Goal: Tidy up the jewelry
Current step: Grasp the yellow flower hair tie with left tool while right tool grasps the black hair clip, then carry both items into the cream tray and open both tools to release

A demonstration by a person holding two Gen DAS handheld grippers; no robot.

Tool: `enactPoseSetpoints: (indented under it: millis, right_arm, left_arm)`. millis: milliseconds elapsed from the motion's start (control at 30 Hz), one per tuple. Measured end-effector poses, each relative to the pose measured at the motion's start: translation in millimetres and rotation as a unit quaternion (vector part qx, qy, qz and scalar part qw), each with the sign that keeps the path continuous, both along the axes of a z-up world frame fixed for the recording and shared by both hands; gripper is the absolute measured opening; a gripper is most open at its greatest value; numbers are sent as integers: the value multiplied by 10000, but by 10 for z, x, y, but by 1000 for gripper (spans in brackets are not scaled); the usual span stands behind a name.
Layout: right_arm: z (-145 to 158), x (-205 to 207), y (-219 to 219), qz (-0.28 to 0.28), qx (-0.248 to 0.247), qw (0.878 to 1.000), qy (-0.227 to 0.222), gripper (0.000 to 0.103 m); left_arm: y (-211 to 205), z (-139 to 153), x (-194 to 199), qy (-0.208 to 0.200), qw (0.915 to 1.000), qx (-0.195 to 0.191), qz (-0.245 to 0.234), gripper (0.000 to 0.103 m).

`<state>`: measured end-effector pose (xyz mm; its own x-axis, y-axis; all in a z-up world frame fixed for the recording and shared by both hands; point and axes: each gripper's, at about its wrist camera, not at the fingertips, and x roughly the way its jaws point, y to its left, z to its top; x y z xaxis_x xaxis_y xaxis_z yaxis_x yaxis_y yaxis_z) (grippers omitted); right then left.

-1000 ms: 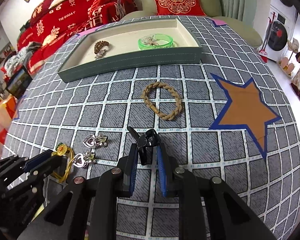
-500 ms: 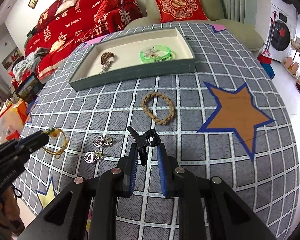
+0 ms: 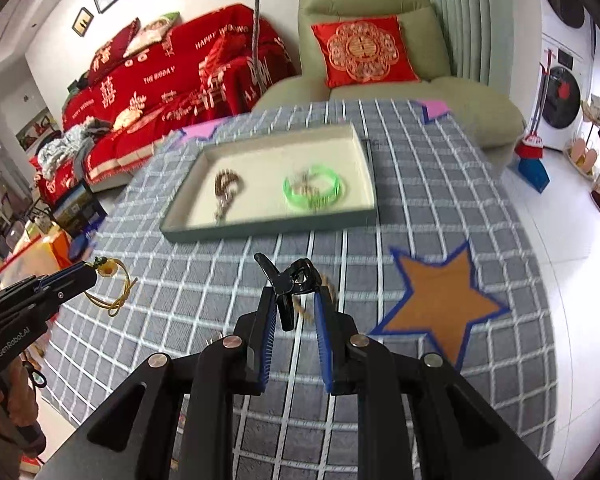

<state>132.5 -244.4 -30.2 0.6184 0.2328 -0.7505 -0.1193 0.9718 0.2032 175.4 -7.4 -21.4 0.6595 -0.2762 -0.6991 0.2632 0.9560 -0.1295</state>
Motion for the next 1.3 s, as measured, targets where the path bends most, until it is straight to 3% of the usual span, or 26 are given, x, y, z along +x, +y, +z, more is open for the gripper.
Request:
enactPoseSetpoints:
  millis: [167,300,500,633,867,1300]
  right_arm:
    - [303,263,-44,24,-109,9996,-243,21]
    - [511,566,-81,2,-137,9991,-393,21]
    - [559,1056,-41,-36,-70,9992,-392,21]
    - [359,1331,51,35,-89,9996,-280,21]
    - [-245,1693,142,98,-32,9998,183,21]
    - [-928,1987,225,100,-82,9977,665,21]
  left_arm:
    - [-54,276,239,-264,9996,97,-23,25]
    - [-61,444,510,-344,9994,-70,31,25]
    - [-112,343,1054,-298,9991,-31,287,25]
    - [-184,13,1358,-134,9988,194,424,25]
    - [-295,-565,1694,222,9978,372,502,25]
    - [-375,-1084,1922,404,9939,805,642,25]
